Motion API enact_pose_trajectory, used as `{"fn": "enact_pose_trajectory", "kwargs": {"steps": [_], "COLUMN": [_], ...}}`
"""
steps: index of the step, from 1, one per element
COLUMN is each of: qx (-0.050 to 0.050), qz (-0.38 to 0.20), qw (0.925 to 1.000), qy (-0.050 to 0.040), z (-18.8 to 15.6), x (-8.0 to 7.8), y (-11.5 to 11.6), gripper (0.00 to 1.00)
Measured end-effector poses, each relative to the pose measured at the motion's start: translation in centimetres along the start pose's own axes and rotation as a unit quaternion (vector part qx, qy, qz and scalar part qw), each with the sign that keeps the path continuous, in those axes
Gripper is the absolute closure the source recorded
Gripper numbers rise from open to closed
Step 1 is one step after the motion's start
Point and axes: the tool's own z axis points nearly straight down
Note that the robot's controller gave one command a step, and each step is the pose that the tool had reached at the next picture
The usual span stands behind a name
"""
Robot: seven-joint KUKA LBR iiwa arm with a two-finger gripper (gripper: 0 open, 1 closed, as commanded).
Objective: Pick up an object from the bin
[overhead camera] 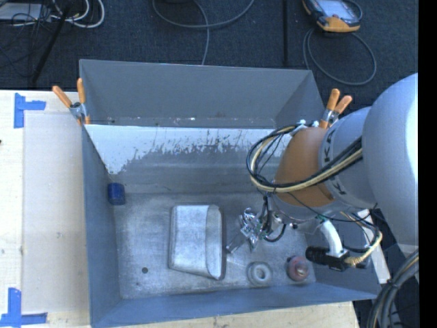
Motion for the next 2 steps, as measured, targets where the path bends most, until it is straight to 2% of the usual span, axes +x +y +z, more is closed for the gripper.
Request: {"fn": "enact_pose_trajectory", "kwargs": {"steps": [1,2], "qx": [-0.001,-0.001], "qz": [-0.002,-0.069], "qw": [1.0,0.9976], "qy": [-0.0018,-0.0021], "z": [-0.2,-15.7], "x": [-0.1,2.0], "y": [0.1,-0.2], "gripper": [1.0,1.0]}}
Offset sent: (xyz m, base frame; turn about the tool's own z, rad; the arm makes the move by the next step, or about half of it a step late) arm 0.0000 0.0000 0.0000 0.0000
